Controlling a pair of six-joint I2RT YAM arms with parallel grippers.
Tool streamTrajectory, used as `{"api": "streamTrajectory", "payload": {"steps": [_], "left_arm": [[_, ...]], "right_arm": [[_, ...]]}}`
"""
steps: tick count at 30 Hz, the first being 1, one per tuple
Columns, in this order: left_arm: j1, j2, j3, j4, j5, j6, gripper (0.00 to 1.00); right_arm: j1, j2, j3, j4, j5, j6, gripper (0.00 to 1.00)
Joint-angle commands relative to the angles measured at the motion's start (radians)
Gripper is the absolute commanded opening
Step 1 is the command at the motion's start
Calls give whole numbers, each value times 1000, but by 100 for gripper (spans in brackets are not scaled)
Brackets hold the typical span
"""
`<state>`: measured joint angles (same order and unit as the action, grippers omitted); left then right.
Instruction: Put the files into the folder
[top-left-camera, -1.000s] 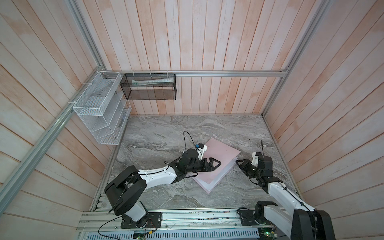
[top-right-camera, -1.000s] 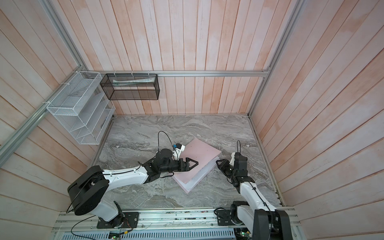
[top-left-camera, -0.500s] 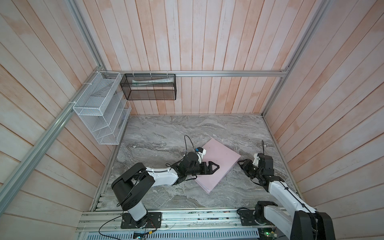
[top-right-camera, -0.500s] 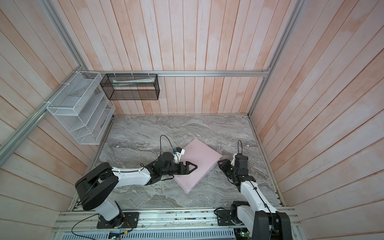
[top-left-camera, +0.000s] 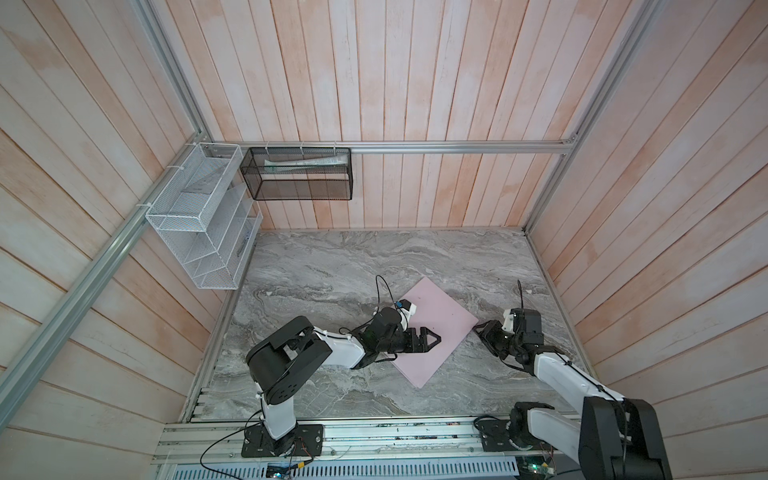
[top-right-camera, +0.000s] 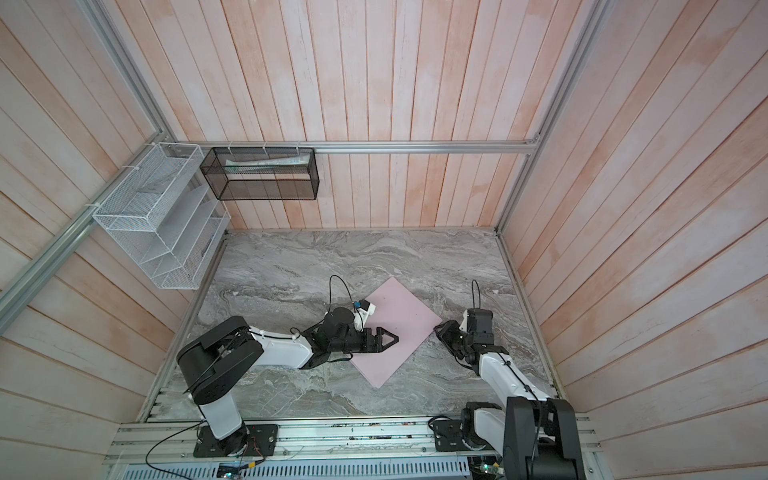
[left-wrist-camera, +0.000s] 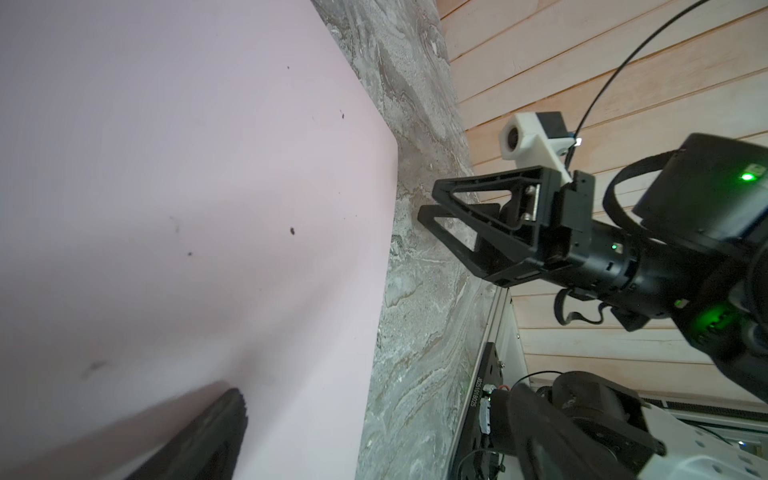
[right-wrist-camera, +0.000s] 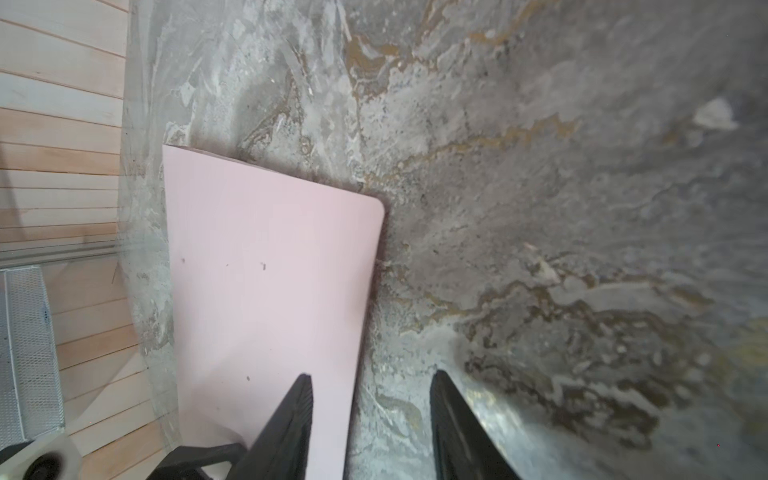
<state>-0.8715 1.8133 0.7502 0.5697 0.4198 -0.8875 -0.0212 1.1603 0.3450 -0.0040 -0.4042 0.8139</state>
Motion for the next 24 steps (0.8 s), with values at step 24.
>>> {"api": "streamTrajectory", "payload": {"steps": [24], "left_arm": [[67, 38, 57, -9, 48, 62, 100]], "right_arm": [[257, 781, 707, 0, 46, -160, 40]]}}
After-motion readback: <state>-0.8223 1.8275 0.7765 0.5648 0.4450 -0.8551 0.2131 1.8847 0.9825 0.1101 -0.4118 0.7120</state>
